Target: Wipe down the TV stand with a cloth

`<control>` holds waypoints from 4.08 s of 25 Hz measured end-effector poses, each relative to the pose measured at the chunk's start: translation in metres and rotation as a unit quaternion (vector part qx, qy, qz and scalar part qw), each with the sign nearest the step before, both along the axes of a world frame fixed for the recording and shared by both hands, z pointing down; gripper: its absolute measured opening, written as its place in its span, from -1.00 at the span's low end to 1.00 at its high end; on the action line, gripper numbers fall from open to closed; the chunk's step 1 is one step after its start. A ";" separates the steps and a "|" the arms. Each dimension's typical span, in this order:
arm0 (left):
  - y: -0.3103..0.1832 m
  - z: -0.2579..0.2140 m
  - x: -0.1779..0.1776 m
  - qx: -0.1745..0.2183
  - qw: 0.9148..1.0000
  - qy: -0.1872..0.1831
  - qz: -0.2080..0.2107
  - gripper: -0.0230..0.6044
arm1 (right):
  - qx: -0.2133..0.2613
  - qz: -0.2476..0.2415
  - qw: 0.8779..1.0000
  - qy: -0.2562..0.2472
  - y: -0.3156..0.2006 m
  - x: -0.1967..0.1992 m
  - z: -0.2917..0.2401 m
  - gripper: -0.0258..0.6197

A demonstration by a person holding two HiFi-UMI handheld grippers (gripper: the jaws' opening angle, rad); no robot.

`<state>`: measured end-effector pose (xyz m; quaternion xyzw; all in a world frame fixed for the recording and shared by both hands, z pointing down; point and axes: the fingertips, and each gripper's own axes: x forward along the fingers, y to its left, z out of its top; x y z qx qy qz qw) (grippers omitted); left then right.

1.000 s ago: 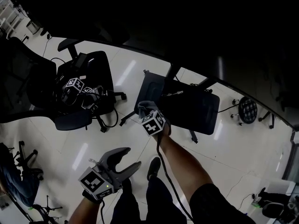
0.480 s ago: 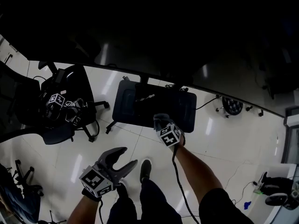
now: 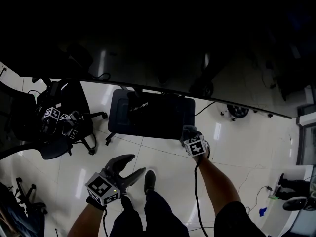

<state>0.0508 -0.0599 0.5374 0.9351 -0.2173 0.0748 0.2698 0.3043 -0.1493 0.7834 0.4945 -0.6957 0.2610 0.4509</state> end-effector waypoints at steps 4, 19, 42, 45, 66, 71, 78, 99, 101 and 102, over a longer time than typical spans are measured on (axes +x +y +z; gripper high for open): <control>-0.003 0.007 0.013 0.010 1.000 -0.020 0.020 -0.08 | 0.025 0.038 0.992 -0.114 -0.005 -0.015 -0.031 -0.87; -0.077 0.017 0.008 0.131 0.970 -0.167 0.121 0.13 | 0.018 -0.288 0.862 -0.417 0.020 -0.237 -0.228 -0.87; -0.170 0.096 -0.090 0.102 0.961 -0.233 0.105 -0.80 | 0.034 -0.234 0.898 -0.371 -0.032 -0.294 -0.189 -0.63; -0.217 0.124 -0.108 0.098 0.944 -0.311 0.046 -0.80 | 0.059 -0.195 0.903 -0.378 -0.036 -0.285 -0.196 -0.64; -0.289 0.251 -0.055 0.060 0.866 -0.489 0.092 -0.80 | 0.126 0.071 0.885 -0.442 -0.003 -0.172 -0.189 -0.71; -0.264 0.257 -0.055 0.044 0.885 -0.456 0.078 -0.82 | 0.141 0.063 0.886 -0.438 0.011 -0.178 -0.214 -0.72; -0.196 0.261 -0.066 0.029 0.889 -0.444 0.104 -0.82 | 0.161 0.053 0.886 -0.432 0.031 -0.187 -0.249 -0.73; -0.062 0.030 -0.080 0.046 0.980 -0.186 0.058 -0.82 | 0.223 0.043 0.880 -0.418 0.083 -0.204 -0.342 -0.90; -0.032 -0.015 -0.087 0.035 0.986 -0.152 0.052 -0.82 | 0.233 0.046 0.876 -0.419 0.092 -0.203 -0.362 -0.91; -0.020 -0.034 -0.090 0.040 0.989 -0.135 0.045 -0.82 | 0.239 0.047 0.874 -0.420 0.097 -0.202 -0.374 -0.91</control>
